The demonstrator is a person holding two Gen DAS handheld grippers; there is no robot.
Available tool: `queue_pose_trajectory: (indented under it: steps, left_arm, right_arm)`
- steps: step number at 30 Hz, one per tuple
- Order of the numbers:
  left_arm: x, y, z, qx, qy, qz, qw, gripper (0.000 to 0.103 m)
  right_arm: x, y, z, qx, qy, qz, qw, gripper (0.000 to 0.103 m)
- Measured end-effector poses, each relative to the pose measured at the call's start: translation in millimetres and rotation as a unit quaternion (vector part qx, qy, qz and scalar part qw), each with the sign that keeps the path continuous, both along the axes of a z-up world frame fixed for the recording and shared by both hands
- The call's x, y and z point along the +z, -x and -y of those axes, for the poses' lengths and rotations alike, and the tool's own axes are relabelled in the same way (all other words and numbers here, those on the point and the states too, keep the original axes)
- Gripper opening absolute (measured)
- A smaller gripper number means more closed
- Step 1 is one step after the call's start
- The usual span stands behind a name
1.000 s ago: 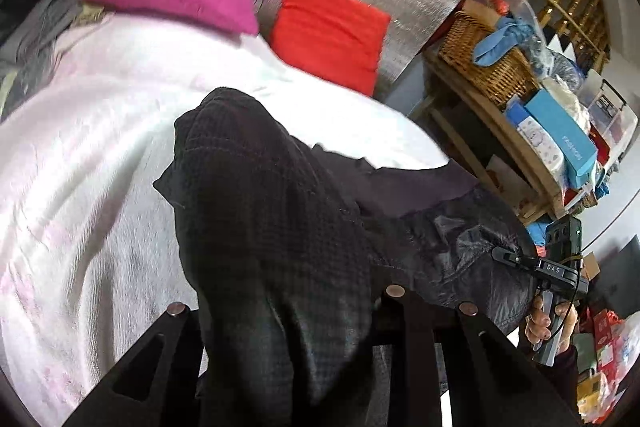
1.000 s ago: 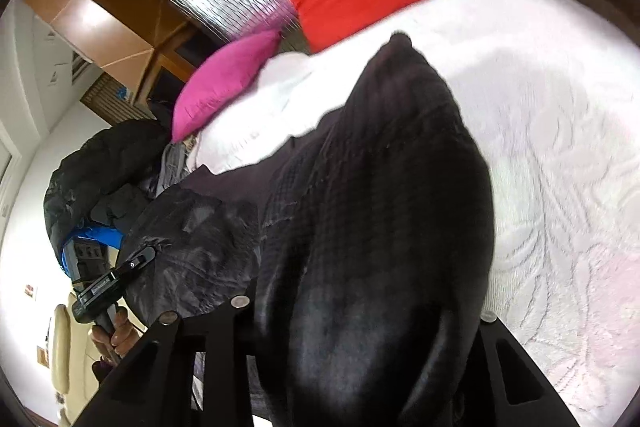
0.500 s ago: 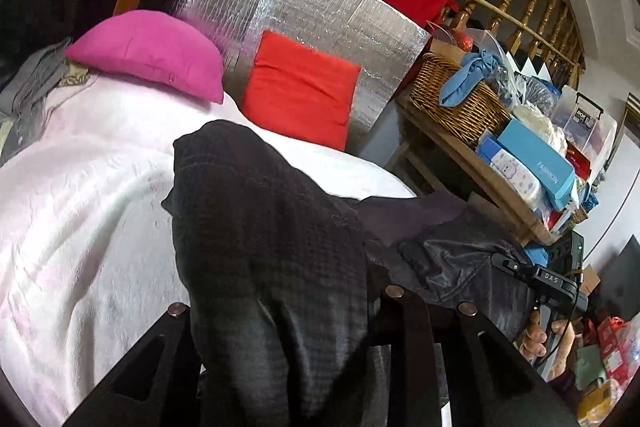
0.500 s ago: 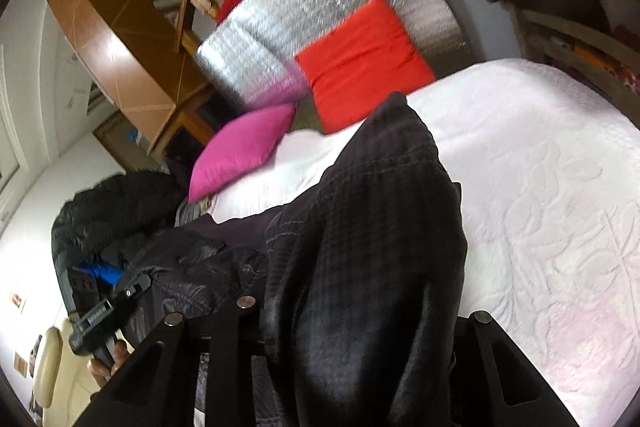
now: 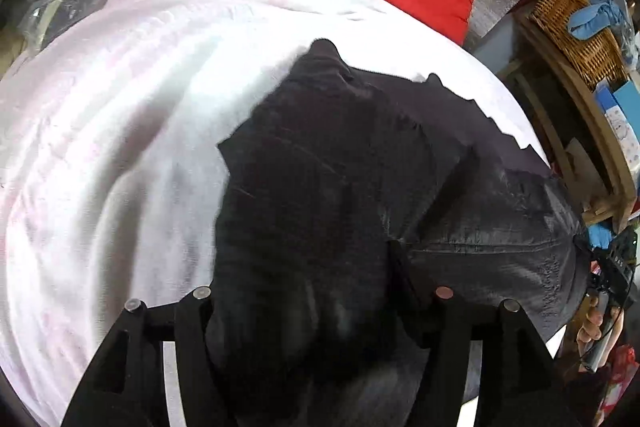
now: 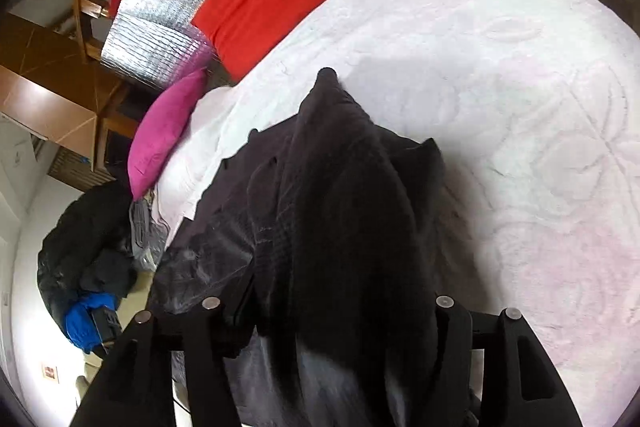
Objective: Fold large clothes
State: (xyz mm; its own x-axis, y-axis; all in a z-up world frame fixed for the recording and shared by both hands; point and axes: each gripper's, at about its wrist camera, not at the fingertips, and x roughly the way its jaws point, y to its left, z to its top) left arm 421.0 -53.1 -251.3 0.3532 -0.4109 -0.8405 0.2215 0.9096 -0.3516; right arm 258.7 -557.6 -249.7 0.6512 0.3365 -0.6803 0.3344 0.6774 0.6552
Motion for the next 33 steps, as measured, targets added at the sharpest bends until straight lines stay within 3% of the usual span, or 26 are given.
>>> queue_pose_trajectory:
  steps: [5,7,9,11,14,16,19,23,27,30,33]
  left_arm:
    - [29,20,-17,0.005,-0.016,0.042,0.9990,0.064]
    - [39,31,-19,0.005,-0.030,0.063,0.9976,0.065]
    - [55,47,-16,0.017,-0.084,0.119,0.9892,0.066]
    - [70,60,-9,0.018,-0.123,0.170,0.9776,0.067]
    - [81,74,-2,0.020,-0.134,0.207,0.9688,0.077]
    - [75,74,7,0.012,-0.145,0.202,0.9685,0.078]
    - [56,59,18,0.005,-0.160,0.156,0.9746,0.078]
    - [30,41,28,0.016,-0.181,0.119,0.9760,0.078]
    - [14,33,32,0.010,-0.191,0.114,0.9748,0.078]
    - [11,31,37,0.008,-0.194,0.116,0.9741,0.078]
    - [13,36,41,0.007,-0.204,0.124,0.9710,0.078]
  right_arm:
    - [25,22,-1,-0.018,0.094,-0.004,0.995,0.066]
    - [43,33,-6,-0.043,0.156,0.004,0.987,0.066]
    - [58,43,-11,-0.061,0.207,0.026,0.976,0.066]
    - [70,48,-18,-0.057,0.227,0.060,0.970,0.066]
    - [84,48,-35,-0.041,0.252,0.102,0.962,0.066]
    - [88,42,-50,-0.027,0.261,0.113,0.958,0.066]
    - [86,28,-68,0.014,0.256,0.119,0.959,0.066]
    - [72,2,-90,0.056,0.267,0.099,0.957,0.065]
    - [43,-23,-80,0.035,0.265,0.038,0.963,0.062]
    - [12,-34,-56,0.023,0.218,-0.027,0.975,0.056]
    - [8,-31,-52,0.030,0.207,-0.038,0.977,0.056]
